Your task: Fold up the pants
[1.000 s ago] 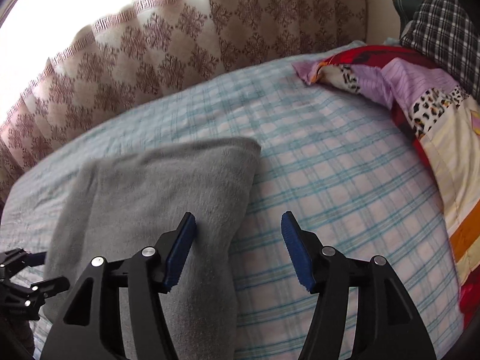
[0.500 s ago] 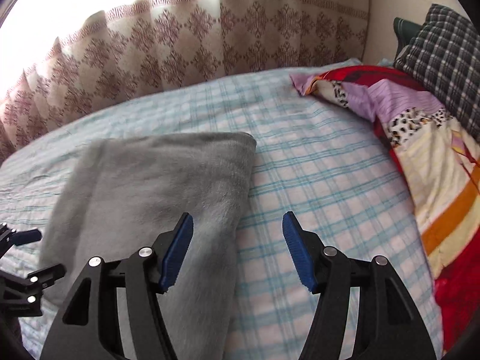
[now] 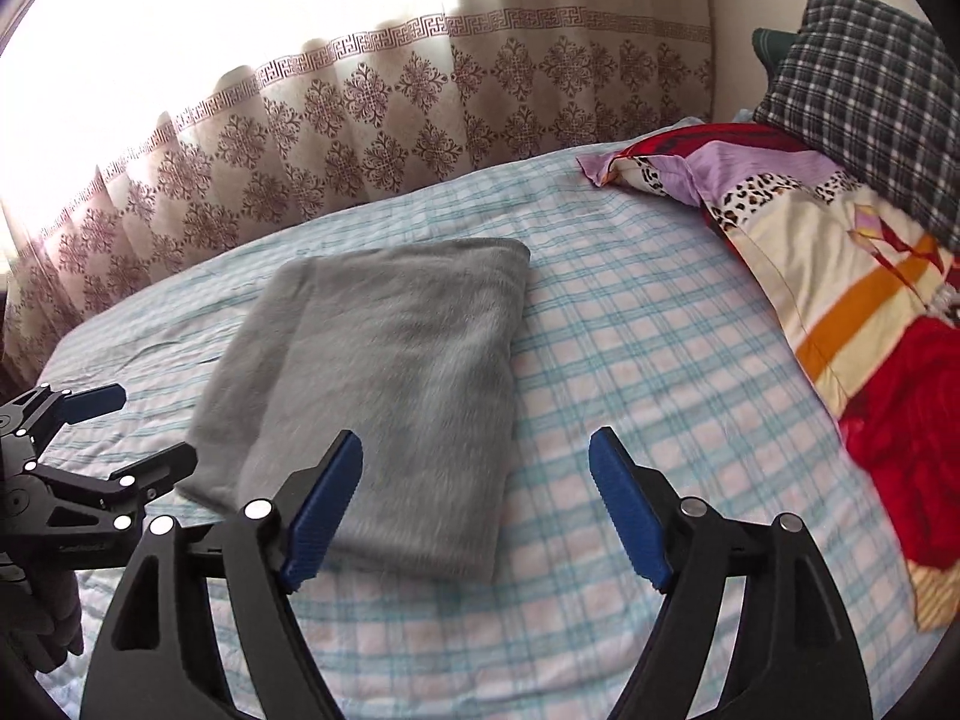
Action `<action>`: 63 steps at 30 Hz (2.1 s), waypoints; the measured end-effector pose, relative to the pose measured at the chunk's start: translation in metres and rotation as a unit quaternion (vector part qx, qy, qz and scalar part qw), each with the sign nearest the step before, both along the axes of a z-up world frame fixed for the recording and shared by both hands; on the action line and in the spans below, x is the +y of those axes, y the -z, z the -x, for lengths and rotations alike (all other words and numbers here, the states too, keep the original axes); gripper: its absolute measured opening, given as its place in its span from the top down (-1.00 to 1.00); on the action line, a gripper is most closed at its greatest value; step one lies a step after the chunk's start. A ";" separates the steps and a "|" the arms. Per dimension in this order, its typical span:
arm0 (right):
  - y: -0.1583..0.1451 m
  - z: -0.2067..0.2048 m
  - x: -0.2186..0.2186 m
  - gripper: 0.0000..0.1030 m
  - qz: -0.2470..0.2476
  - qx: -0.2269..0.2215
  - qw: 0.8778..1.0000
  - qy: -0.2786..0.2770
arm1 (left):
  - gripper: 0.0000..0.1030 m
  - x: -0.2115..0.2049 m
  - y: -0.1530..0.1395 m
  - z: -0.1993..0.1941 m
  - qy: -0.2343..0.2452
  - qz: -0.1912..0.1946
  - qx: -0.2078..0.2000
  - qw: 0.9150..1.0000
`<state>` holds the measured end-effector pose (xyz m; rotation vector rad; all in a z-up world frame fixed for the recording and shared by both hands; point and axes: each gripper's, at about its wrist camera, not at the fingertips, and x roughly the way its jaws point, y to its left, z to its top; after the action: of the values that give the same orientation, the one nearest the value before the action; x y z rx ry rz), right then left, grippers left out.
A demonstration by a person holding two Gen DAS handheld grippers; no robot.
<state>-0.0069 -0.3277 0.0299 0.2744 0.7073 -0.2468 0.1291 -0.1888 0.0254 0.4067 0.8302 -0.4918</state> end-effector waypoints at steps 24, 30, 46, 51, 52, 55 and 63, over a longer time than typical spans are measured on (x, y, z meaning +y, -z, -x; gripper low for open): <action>-0.053 0.043 0.039 -0.79 0.103 -0.084 0.991 0.024 | -0.95 0.012 -0.052 0.050 -0.038 0.034 -0.105 0.993; -0.045 0.038 0.039 -0.79 0.095 -0.067 0.993 0.019 | -0.95 0.007 -0.050 0.048 -0.050 0.012 -0.107 0.993; -0.031 0.030 0.036 -0.79 0.081 -0.046 0.995 0.020 | -0.95 0.002 -0.031 0.026 -0.051 -0.005 -0.082 0.995; -0.030 0.029 0.036 -0.79 0.081 -0.045 0.996 0.022 | -0.95 0.001 -0.032 0.026 -0.048 -0.004 -0.081 0.996; -0.030 0.029 0.035 -0.79 0.081 -0.045 0.995 0.022 | -0.95 0.000 -0.032 0.026 -0.047 -0.004 -0.082 0.996; -0.031 0.029 0.036 -0.79 0.082 -0.046 0.995 0.022 | -0.95 -0.001 -0.032 0.026 -0.046 -0.007 -0.083 0.995; -0.031 0.031 0.038 -0.79 0.084 -0.047 0.995 0.025 | -0.95 -0.004 -0.033 0.027 -0.041 -0.009 -0.086 0.995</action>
<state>-0.0377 -0.2896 0.0610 0.1422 0.5825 -0.3370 0.1018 -0.1931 0.0583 0.4232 0.6824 -0.3686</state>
